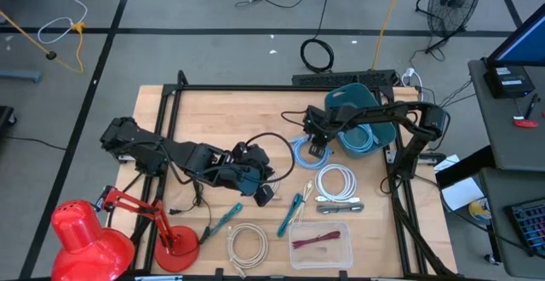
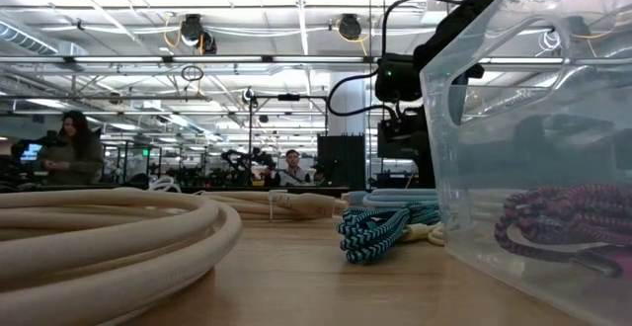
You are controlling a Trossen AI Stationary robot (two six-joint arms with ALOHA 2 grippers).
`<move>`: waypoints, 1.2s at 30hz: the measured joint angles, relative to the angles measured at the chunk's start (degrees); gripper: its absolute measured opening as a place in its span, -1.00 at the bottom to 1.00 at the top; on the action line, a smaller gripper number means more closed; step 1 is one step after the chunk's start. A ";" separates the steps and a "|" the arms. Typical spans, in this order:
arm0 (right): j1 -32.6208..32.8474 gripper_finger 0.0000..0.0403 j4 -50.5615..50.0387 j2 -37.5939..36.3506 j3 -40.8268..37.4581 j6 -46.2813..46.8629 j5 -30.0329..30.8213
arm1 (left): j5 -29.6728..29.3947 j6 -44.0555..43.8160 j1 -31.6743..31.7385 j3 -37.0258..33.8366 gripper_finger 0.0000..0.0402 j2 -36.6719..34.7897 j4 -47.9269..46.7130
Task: Pick & Place USB Port
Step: Put the blue HDMI cable into the blue bin
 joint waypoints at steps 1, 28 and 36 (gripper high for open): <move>0.25 -0.66 0.00 0.00 0.00 -0.02 -0.06 | 0.00 0.02 0.00 0.00 -0.77 0.00 0.02; 4.46 -0.83 -6.35 -9.07 16.73 6.26 10.16 | 0.11 1.20 0.42 0.00 -0.77 0.00 0.04; 4.44 -0.83 -16.01 -12.22 23.56 10.26 22.80 | 0.06 1.28 0.42 0.00 -0.77 0.00 0.06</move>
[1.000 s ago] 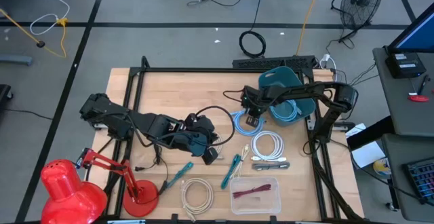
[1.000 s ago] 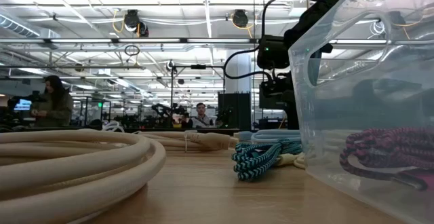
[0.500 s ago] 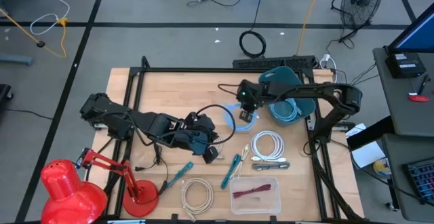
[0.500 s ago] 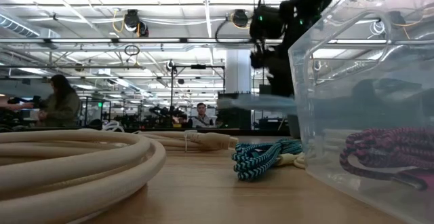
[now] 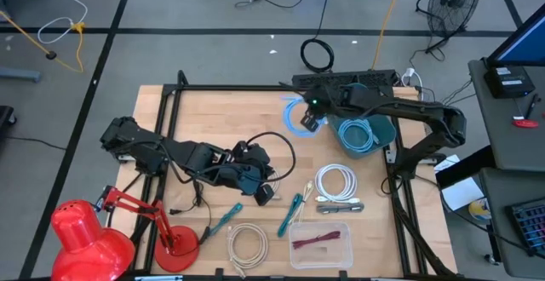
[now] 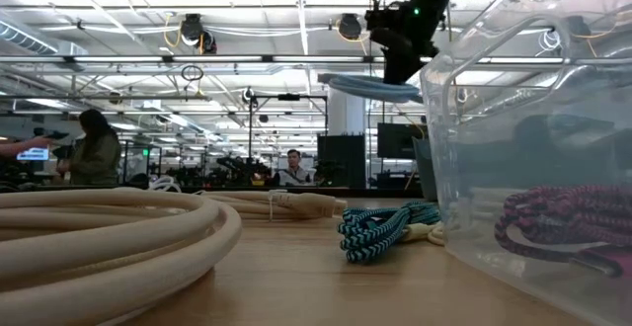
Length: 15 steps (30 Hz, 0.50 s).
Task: Pick & Place USB Port
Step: Put the blue HDMI cable into the blue bin
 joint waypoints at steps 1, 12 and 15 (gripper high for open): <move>-0.13 -0.83 -1.41 -0.54 0.14 0.64 1.63 | -0.02 0.03 0.00 0.00 -0.77 0.00 -0.01; -4.45 -0.82 -14.60 -2.97 0.04 11.49 11.36 | -0.10 2.57 0.33 0.00 -0.77 0.00 -0.04; -6.28 -0.83 -17.24 -4.19 -0.76 14.32 14.17 | 0.44 4.59 0.33 0.00 -0.77 0.02 -0.10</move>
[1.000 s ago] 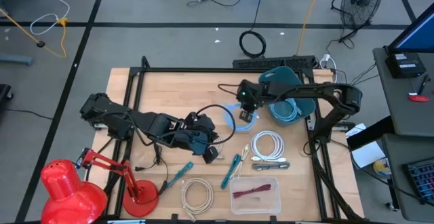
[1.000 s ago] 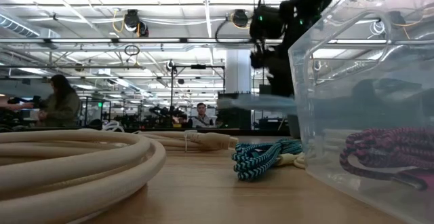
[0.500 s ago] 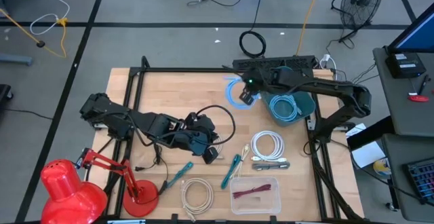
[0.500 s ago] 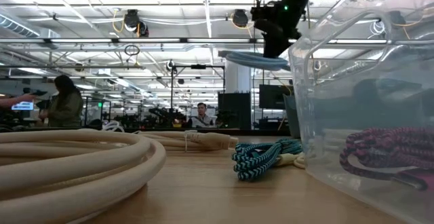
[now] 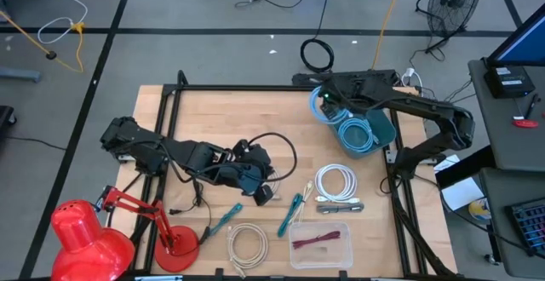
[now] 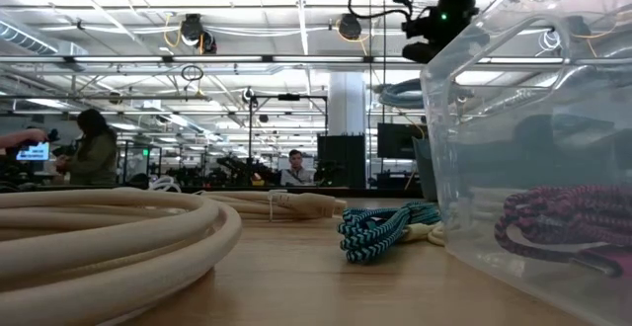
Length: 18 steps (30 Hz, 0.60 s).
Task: Pick & Place USB Port
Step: Put the blue HDMI cable into the blue bin
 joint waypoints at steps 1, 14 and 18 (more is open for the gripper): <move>-0.58 -0.83 -0.36 -0.50 -0.22 1.11 0.56 | 0.68 0.95 0.00 0.00 -0.77 -0.01 -0.07; -8.60 -0.83 -5.85 -6.99 -11.31 15.67 -0.13 | 7.20 12.51 2.16 -0.05 -0.77 -1.79 -9.93; -8.73 -0.82 -4.91 -8.18 -16.92 18.16 -2.63 | 8.27 13.53 2.73 -0.02 -0.77 -2.01 -10.31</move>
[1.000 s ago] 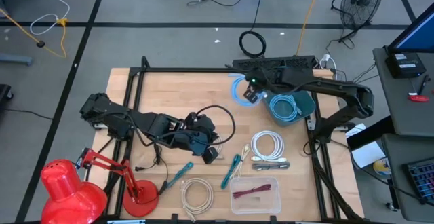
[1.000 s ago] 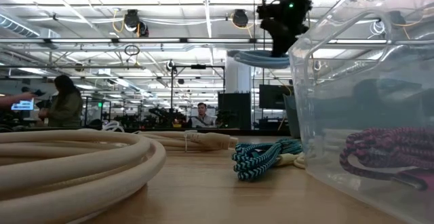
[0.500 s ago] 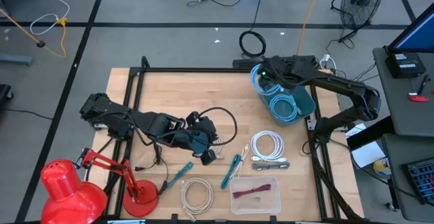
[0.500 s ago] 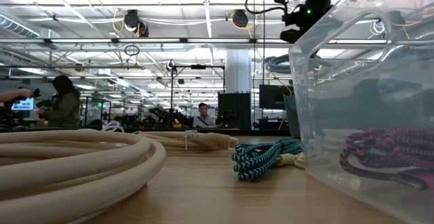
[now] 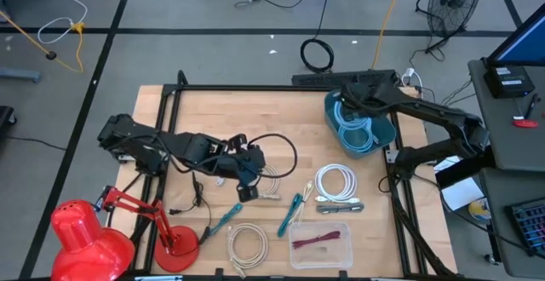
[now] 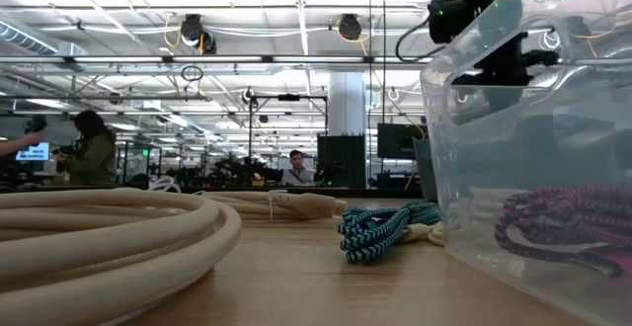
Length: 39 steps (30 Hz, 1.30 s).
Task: Pick & Place USB Port
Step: Put the blue HDMI cable into the blue bin
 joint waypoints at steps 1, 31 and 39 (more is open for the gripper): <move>0.00 -0.82 0.32 -0.04 -1.20 0.65 -0.16 | -0.02 0.50 0.00 0.00 -0.77 0.00 -0.51; -4.90 -0.79 17.33 -0.11 -16.06 -7.27 -6.01 | 0.13 -1.68 0.23 0.00 -0.77 0.02 -1.63; -4.87 -0.70 17.50 -0.11 -16.06 -9.21 -6.00 | -0.28 -1.78 0.20 0.01 -0.77 0.02 -1.59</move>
